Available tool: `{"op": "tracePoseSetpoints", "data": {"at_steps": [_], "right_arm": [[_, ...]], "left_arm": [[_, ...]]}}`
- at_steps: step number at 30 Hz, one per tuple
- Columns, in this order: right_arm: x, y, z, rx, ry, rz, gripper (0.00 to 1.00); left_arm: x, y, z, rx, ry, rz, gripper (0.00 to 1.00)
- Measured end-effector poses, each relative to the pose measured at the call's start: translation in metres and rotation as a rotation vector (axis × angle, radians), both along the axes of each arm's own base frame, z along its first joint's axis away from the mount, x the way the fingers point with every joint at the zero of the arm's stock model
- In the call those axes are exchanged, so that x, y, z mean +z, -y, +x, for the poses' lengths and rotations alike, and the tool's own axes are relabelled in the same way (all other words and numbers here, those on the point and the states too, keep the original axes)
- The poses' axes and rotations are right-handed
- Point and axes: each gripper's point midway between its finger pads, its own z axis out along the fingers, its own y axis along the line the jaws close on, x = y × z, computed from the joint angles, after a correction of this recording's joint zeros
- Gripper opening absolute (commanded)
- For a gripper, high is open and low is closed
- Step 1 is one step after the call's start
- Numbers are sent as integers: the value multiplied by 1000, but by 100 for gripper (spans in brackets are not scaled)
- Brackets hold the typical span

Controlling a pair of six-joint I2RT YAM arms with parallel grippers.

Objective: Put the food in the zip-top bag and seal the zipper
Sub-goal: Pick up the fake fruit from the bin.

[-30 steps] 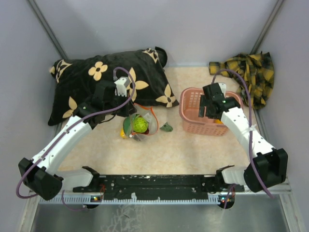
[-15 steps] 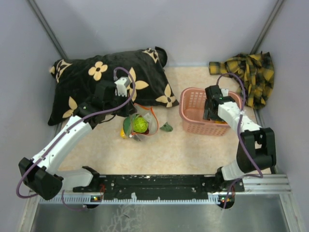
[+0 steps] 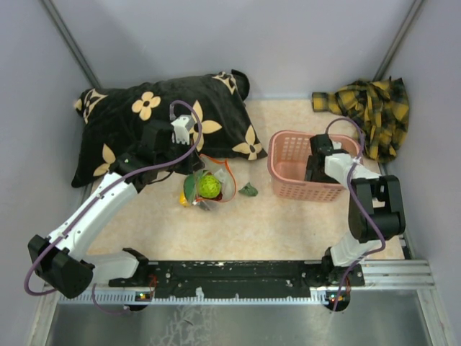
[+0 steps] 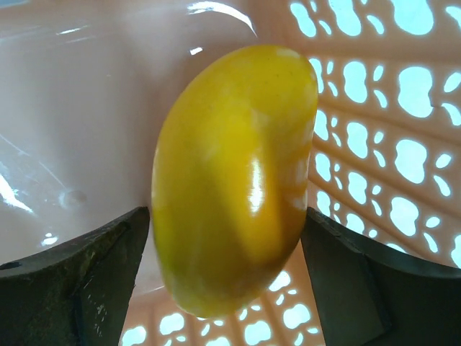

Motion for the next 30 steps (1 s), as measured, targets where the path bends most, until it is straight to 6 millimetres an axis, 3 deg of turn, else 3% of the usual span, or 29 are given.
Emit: {"op": "tracePoseSetpoints", "data": {"at_steps": [15,22,30], "right_arm": [[-7,-12,30,-8,121,115,87],[-8,-11,31,-77,211,151,81],[-8,-5,36,-130,277,135,62]], "left_arm": [[0,0,1,0,2,-1,0],[0,0,1,0,2,-1,0],[1,1,2,1,7,-3,0]]}}
